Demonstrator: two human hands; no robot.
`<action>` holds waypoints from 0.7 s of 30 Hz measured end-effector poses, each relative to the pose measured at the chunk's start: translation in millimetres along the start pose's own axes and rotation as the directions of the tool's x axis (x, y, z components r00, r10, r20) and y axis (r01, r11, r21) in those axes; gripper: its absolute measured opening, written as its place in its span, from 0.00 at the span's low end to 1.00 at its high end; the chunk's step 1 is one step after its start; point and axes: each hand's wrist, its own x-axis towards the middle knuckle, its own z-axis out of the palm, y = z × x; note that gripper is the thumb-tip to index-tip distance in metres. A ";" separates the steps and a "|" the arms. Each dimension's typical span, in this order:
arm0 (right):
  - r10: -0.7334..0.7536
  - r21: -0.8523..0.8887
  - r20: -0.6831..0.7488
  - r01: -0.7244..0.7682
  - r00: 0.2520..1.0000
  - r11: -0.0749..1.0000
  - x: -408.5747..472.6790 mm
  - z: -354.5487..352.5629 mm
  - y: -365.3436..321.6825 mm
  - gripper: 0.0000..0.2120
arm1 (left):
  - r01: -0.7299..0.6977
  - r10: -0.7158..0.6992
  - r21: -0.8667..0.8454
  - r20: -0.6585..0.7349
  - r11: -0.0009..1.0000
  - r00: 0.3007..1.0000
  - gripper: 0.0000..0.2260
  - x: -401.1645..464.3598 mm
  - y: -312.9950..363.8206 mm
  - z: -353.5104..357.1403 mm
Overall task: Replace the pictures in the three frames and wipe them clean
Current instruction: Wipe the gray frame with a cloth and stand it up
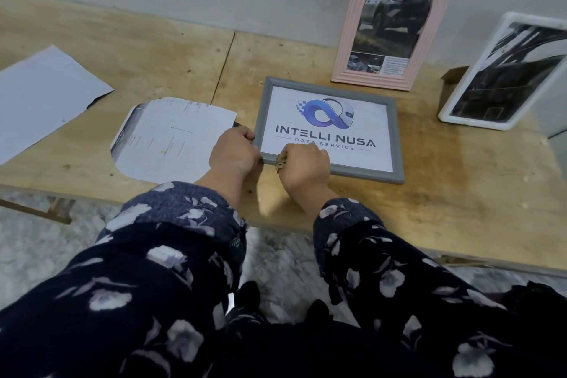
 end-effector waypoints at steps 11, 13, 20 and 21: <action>0.200 0.138 0.081 -0.210 0.976 0.968 2.5 -7.0 21.4 0.12 | -0.009 0.010 0.043 -0.028 0.999 1.000 0.08 -3.3 5.6 1.4; 0.233 0.163 0.092 -0.245 0.968 0.956 2.0 -9.1 26.7 0.11 | -0.005 0.007 0.047 -0.041 0.999 0.999 0.08 -3.8 6.2 2.2; 0.277 0.185 0.113 -0.294 0.954 0.938 1.1 -13.6 36.0 0.10 | -0.007 0.010 0.048 -0.051 0.999 0.999 0.08 -3.7 5.6 5.2; 0.284 0.185 0.112 -0.301 0.952 0.936 0.5 -13.6 38.6 0.09 | -0.007 0.010 0.049 -0.054 0.999 0.998 0.08 -3.5 5.3 5.4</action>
